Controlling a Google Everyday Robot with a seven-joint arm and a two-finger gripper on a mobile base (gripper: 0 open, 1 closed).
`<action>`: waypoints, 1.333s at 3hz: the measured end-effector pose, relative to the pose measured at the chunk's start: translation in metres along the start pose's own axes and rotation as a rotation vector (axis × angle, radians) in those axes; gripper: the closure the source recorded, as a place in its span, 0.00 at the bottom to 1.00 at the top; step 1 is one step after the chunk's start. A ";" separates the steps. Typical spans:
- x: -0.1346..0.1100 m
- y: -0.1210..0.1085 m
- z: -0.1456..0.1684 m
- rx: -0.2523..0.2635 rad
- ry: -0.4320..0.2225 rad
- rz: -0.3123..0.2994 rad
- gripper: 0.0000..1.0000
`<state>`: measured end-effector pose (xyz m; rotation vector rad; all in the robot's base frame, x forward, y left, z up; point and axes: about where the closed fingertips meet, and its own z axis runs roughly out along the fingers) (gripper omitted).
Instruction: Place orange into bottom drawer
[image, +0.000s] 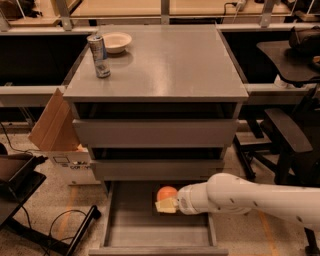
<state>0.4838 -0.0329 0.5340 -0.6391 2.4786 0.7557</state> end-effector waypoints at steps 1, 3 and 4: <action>-0.022 -0.059 0.097 0.010 -0.008 0.016 1.00; 0.013 -0.144 0.218 -0.069 -0.047 0.170 1.00; 0.057 -0.166 0.256 -0.131 -0.027 0.274 1.00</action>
Offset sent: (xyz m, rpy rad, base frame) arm 0.1648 0.0373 -0.2405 0.0759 0.0793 -0.1027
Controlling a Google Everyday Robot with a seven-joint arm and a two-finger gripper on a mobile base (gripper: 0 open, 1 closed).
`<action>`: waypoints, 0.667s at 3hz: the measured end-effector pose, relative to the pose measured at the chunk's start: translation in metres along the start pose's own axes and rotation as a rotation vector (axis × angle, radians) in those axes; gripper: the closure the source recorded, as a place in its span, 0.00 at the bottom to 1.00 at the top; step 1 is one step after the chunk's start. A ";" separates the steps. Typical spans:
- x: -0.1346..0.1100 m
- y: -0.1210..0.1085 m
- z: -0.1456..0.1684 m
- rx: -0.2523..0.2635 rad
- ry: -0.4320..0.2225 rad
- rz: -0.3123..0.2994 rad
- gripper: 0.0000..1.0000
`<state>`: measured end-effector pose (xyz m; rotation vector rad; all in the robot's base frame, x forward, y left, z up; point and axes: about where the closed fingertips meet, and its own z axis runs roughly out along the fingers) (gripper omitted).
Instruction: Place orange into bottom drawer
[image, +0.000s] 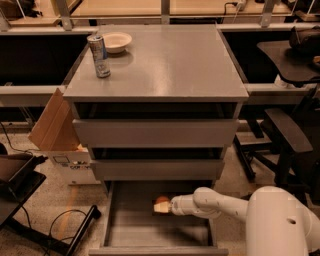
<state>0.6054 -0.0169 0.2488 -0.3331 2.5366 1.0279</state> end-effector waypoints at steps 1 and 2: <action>0.020 -0.028 0.026 -0.010 0.035 0.090 1.00; 0.041 -0.048 0.043 -0.019 0.071 0.194 1.00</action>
Offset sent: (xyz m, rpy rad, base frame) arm -0.0156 -0.0166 -0.1144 0.0678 0.3115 -0.1398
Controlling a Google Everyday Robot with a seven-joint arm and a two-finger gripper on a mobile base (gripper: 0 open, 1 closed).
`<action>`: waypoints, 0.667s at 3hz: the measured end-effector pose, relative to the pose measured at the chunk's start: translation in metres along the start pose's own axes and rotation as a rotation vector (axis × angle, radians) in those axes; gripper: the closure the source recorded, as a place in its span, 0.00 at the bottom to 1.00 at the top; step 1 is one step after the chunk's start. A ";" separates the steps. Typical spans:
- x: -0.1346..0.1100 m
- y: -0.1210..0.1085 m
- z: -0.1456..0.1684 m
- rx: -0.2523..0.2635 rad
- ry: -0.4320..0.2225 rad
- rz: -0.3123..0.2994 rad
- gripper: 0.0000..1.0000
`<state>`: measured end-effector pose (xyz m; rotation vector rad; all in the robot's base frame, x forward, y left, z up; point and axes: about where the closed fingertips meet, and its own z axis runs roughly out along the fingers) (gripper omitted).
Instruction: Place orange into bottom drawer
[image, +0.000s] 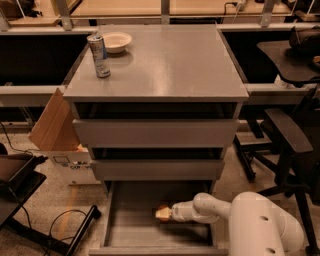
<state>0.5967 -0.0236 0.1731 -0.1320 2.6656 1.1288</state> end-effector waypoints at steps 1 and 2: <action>0.001 0.000 0.002 -0.002 0.002 0.003 0.82; 0.003 0.000 0.004 -0.004 0.005 0.004 0.59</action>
Offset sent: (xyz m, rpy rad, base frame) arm -0.0004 0.0009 -0.0022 0.0021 0.0040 -0.0017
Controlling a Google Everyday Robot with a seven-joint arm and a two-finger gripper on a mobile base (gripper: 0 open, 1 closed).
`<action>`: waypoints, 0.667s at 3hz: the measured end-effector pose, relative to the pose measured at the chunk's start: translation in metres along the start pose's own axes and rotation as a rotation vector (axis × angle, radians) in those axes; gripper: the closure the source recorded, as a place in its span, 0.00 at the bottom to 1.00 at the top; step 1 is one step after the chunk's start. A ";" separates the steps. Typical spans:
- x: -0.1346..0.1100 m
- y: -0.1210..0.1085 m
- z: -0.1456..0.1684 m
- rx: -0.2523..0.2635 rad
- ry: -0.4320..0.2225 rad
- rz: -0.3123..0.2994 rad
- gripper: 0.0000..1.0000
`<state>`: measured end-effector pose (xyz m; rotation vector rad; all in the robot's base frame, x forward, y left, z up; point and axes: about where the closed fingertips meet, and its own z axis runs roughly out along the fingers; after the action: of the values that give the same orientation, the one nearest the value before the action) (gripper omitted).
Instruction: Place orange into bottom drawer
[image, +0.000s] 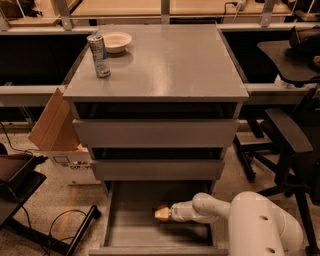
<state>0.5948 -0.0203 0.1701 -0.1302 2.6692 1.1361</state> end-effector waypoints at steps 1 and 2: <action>0.002 0.001 0.002 -0.002 0.003 0.000 0.36; 0.003 0.002 0.004 -0.004 0.006 0.000 0.12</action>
Offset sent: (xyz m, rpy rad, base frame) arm -0.0012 0.0019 -0.0009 0.0013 0.0021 0.0024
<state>0.5922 -0.0160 0.1681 -0.1344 2.6728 1.1432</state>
